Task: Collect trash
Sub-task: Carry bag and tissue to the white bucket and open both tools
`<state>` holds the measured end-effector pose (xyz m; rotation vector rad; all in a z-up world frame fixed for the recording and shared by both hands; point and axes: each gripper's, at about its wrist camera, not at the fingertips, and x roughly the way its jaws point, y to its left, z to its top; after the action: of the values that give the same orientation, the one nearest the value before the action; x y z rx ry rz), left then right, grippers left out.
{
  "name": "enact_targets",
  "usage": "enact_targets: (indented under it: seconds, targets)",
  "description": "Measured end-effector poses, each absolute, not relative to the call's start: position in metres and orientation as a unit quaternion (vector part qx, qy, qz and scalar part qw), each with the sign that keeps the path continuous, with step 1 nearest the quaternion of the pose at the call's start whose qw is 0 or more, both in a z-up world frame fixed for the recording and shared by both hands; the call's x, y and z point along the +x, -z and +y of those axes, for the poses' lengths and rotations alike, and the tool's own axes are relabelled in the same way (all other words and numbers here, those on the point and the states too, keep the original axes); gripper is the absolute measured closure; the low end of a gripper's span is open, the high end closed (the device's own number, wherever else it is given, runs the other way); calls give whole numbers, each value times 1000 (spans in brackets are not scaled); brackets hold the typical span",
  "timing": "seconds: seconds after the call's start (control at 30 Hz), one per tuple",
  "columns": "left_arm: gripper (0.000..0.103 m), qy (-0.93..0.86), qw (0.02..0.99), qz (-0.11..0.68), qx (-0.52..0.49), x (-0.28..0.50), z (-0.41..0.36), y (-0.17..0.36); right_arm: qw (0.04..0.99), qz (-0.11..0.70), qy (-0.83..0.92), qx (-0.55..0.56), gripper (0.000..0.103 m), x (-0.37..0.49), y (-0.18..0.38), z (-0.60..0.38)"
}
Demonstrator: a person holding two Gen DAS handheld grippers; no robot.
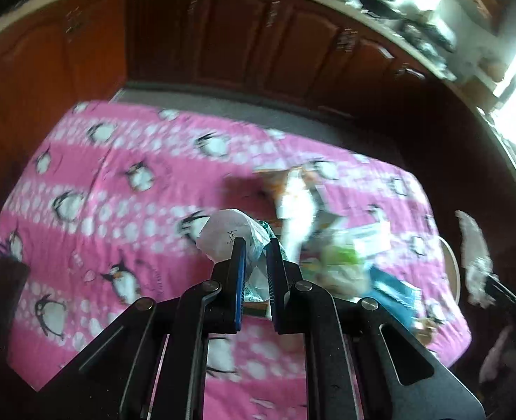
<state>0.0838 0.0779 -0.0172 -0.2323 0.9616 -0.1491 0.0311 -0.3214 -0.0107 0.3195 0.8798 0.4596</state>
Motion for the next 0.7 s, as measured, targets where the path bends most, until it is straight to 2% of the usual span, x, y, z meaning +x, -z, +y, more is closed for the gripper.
enact_targets:
  seconds: [0.27, 0.7]
  targets:
    - [94, 170, 874, 449, -70, 80, -18, -11, 879, 408, -187, 163, 80, 17, 4, -354]
    - [94, 291, 839, 460, 5, 69, -182, -4, 886, 409, -88, 199, 80, -5, 19, -445]
